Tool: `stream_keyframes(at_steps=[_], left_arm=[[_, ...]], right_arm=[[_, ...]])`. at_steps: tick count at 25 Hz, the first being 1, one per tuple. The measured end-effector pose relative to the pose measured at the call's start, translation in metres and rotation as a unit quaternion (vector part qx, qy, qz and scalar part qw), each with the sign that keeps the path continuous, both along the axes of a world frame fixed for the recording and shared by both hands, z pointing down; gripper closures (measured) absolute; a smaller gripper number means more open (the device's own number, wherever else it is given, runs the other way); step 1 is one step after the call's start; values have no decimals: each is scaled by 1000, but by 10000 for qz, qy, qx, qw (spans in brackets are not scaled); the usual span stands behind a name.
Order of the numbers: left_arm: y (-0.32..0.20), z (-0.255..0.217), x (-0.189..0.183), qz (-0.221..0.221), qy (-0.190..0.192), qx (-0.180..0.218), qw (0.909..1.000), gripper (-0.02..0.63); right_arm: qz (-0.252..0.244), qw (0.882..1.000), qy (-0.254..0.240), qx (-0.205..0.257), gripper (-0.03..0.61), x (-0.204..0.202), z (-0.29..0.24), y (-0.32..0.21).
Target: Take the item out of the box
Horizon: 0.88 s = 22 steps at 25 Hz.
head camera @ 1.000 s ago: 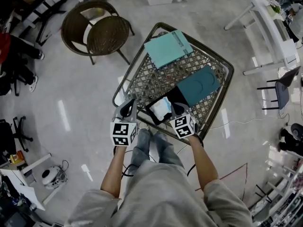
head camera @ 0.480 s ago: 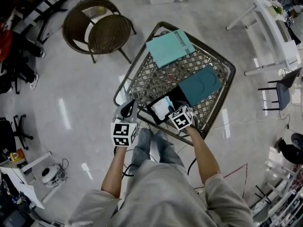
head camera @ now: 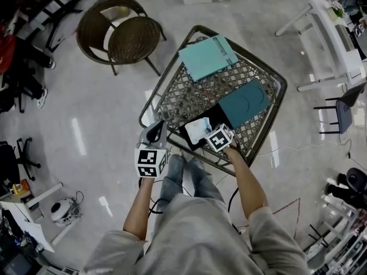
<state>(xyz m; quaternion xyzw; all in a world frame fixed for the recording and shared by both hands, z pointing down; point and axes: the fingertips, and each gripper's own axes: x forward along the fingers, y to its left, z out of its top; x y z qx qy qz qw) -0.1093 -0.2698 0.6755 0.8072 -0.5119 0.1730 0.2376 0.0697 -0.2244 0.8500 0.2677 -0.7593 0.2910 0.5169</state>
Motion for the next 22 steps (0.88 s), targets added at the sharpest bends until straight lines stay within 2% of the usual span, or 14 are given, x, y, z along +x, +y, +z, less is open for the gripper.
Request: stream_keyframes(at_steps=[4,8,16,22], left_arm=[[-1,1,-4,-23,-9,-5,10000,607],[0,1,-7,-41,-11,-12,10000,607],[1,-1,-3,27,17,0,10000,607],[3,1,0,70,19,-14,10000,607]], right_arm=[[-7,9998,102,148,578,3,2,-3],[-39,9998,43,184,578,0,-2,-2],[-26,9984,-9,568,580,2,-24,-9],[-8,9985,-60,552,578,2,-23,-10]])
